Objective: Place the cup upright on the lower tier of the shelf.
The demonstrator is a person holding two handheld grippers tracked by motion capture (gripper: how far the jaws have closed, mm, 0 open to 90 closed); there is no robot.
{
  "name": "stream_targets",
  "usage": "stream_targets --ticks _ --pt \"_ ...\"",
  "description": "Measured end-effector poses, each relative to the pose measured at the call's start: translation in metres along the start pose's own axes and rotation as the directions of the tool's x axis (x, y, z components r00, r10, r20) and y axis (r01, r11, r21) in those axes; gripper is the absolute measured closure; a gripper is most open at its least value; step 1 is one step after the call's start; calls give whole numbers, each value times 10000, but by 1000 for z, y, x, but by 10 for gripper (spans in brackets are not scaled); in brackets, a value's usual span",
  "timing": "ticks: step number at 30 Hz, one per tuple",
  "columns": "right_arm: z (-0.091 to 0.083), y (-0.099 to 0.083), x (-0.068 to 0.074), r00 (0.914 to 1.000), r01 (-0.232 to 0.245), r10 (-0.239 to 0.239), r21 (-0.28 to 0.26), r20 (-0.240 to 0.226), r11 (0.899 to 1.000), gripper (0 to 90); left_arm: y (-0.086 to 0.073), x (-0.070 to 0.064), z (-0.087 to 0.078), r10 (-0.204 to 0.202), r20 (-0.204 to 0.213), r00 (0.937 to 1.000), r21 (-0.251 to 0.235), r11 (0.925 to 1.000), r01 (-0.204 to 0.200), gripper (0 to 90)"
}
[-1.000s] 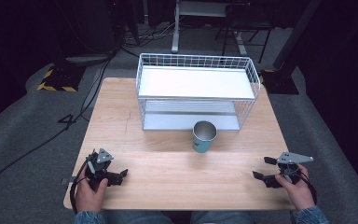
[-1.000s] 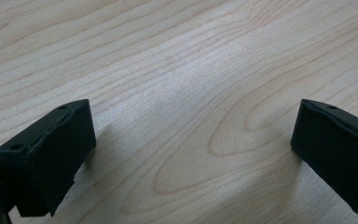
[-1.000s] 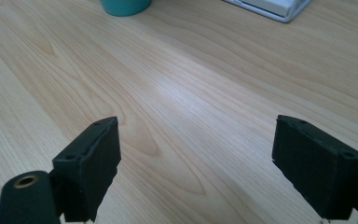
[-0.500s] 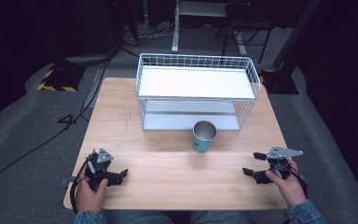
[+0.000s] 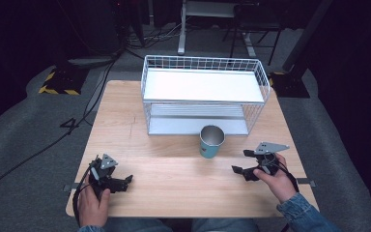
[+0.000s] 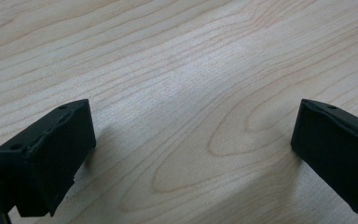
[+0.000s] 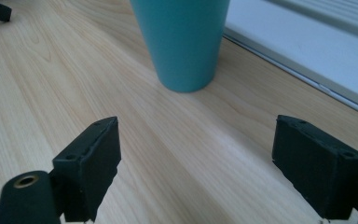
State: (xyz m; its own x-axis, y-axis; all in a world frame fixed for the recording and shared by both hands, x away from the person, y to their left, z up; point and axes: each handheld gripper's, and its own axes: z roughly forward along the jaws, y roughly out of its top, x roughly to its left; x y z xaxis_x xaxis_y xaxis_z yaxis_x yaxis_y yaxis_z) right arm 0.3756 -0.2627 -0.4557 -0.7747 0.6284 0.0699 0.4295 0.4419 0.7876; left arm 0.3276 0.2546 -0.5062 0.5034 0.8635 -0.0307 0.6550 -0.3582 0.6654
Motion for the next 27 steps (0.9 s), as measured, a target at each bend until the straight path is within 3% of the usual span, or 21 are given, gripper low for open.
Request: stream_targets --ticks 10,18,27 --pt "37 19 8 9999 -138 137 -152 -60 9998 160 1 1 0 71 37 10000 14 10000 -71 2" --pt "63 26 10 9991 -138 140 -50 390 9999 163 0 1 0 72 25 10000 -5 10000 -72 2" --pt "85 30 12 9969 -385 414 -443 669 9983 164 0 1 0 71 26 10000 -12 10000 -71 2"
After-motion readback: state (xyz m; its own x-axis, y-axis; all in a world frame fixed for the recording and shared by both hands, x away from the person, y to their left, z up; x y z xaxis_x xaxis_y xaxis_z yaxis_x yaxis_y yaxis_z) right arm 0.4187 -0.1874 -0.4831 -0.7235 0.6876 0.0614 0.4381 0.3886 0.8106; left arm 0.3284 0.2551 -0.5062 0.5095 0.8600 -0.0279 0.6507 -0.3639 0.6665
